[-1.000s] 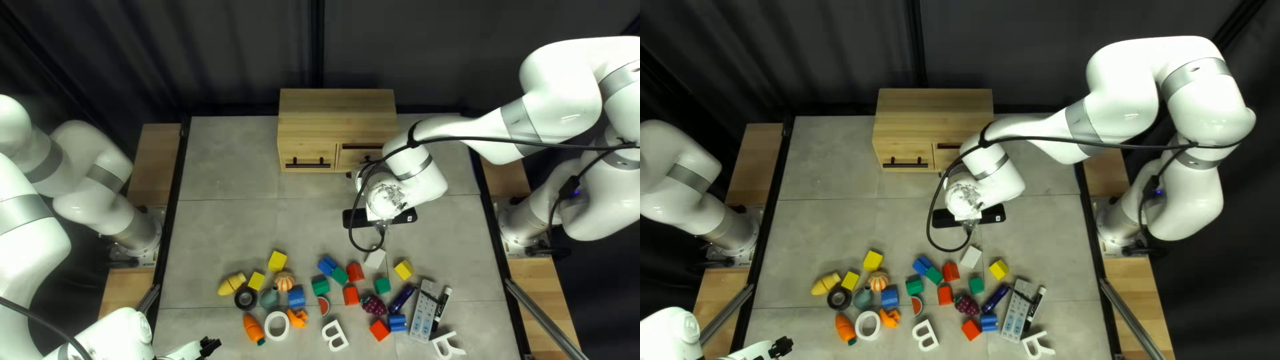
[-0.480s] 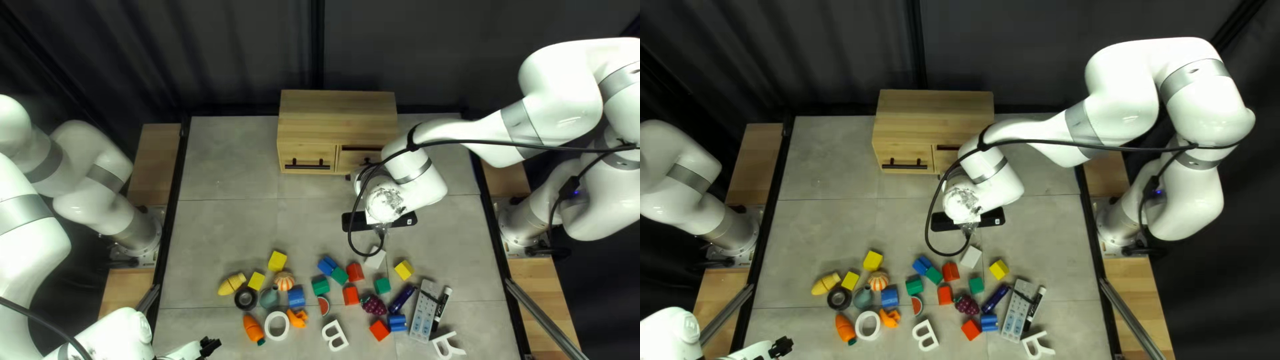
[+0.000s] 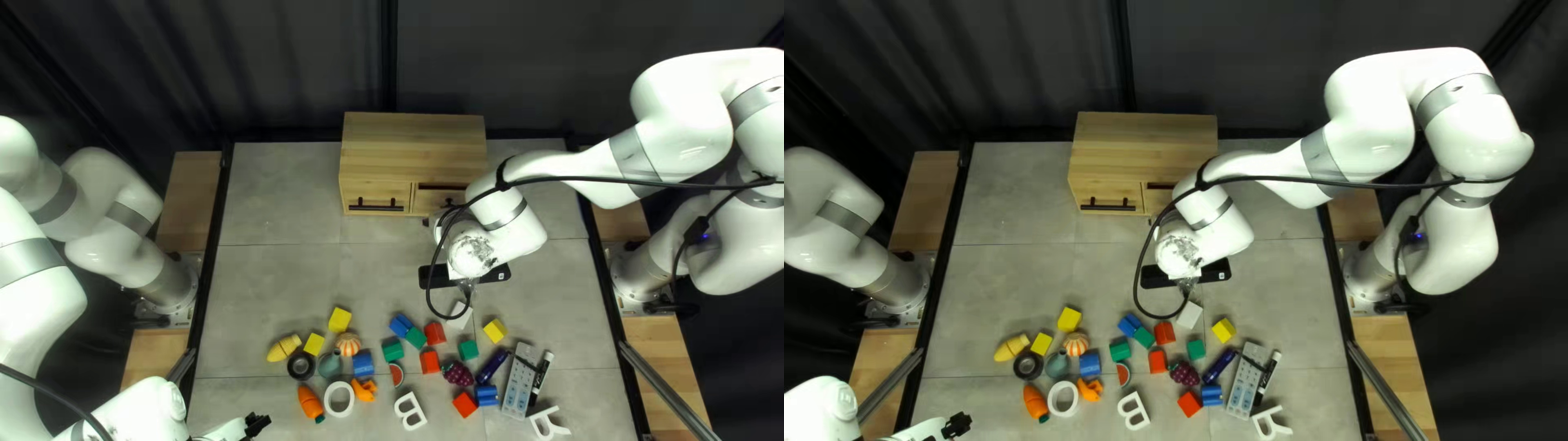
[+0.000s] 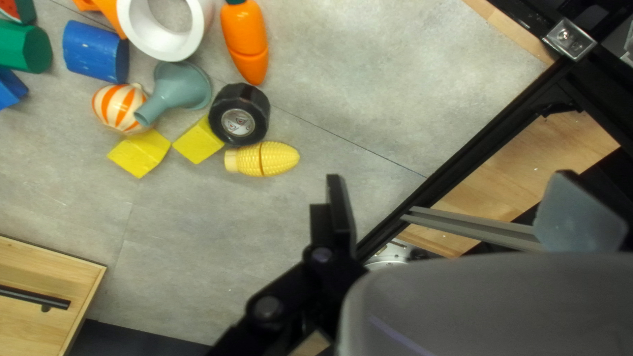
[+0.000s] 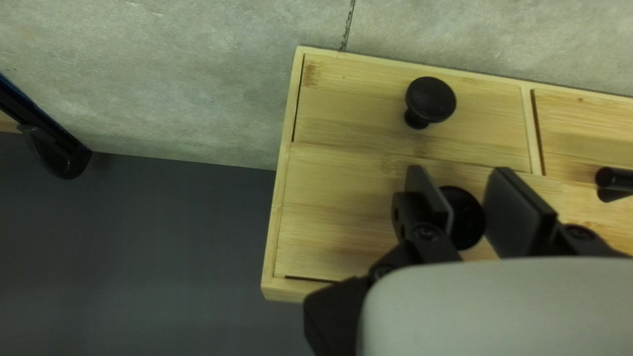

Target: Open drawers and place objects into drawer and close

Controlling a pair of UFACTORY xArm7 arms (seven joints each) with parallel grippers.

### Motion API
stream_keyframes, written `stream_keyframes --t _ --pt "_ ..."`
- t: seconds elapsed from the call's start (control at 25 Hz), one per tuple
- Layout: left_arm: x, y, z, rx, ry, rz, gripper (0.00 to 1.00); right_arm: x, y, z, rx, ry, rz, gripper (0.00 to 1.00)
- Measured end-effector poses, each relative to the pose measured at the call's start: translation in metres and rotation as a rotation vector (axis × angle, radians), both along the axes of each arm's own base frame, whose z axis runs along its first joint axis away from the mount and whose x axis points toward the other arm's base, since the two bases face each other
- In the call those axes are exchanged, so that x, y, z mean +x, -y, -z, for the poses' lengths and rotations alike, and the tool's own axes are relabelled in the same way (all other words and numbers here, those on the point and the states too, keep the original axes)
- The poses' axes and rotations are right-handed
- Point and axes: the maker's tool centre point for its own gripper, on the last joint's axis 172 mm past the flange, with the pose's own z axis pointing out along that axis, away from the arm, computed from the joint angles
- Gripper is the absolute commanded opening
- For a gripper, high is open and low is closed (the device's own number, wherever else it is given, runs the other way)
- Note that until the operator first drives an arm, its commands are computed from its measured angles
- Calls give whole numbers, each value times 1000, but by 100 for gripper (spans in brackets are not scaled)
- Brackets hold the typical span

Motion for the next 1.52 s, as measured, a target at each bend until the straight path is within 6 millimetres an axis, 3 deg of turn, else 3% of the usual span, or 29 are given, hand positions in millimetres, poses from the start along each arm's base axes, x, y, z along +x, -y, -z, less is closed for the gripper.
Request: stream_keyframes --t 1.52 --pt "0 0 0 0 0 0 100 3 -14 2 8 -26 0 17"
